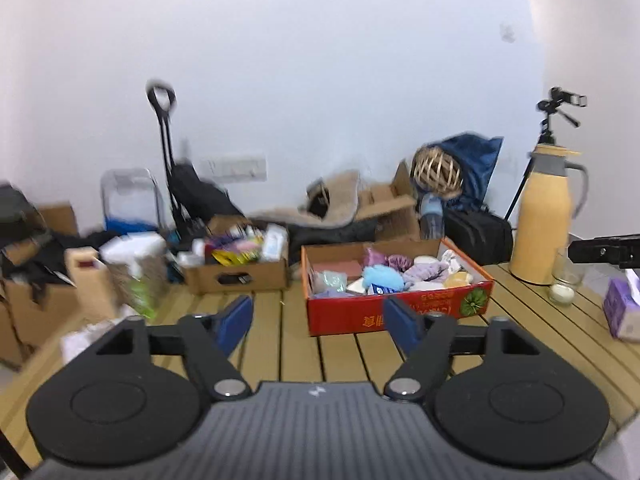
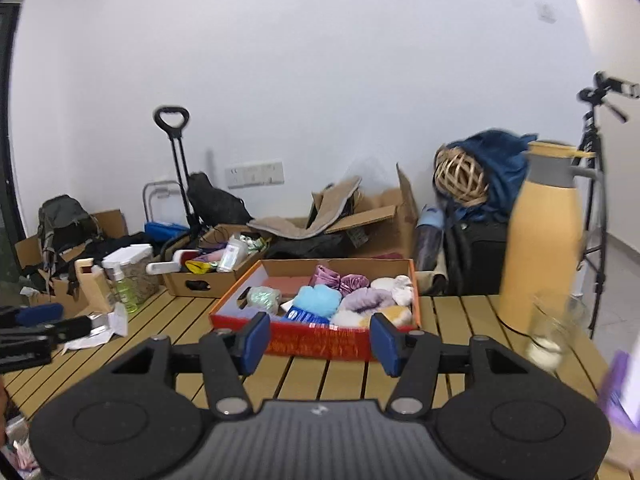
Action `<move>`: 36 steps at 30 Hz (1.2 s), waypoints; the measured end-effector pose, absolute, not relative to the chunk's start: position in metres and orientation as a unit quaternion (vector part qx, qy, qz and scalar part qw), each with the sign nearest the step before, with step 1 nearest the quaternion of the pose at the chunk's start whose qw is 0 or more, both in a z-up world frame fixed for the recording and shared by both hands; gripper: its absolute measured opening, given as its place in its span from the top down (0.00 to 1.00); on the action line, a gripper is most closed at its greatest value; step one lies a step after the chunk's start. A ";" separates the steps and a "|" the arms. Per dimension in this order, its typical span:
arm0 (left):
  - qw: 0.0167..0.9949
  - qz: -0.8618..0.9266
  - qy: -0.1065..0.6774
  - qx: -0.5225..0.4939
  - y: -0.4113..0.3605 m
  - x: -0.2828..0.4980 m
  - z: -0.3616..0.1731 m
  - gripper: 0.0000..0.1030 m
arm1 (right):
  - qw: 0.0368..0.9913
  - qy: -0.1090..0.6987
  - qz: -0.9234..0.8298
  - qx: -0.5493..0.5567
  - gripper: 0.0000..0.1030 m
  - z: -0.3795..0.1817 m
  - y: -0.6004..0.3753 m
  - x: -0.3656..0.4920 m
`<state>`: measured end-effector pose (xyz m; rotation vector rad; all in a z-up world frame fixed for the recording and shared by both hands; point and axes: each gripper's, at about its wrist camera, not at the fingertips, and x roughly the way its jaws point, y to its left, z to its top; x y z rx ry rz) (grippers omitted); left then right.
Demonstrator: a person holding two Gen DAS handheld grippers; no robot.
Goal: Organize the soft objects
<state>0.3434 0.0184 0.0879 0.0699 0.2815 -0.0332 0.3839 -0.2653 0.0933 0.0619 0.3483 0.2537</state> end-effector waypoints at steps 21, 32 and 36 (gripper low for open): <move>0.999 0.021 0.041 -0.001 0.009 0.074 0.023 0.00 | 0.988 0.088 0.126 -0.009 0.16 0.004 -0.230 0.097; 0.999 0.012 0.034 -0.013 0.016 0.050 0.028 0.00 | 0.990 0.066 0.126 -0.006 0.06 0.011 -0.229 0.068; 0.999 0.011 0.033 -0.013 0.016 0.047 0.028 0.00 | 0.989 0.064 0.132 -0.008 0.06 0.011 -0.227 0.065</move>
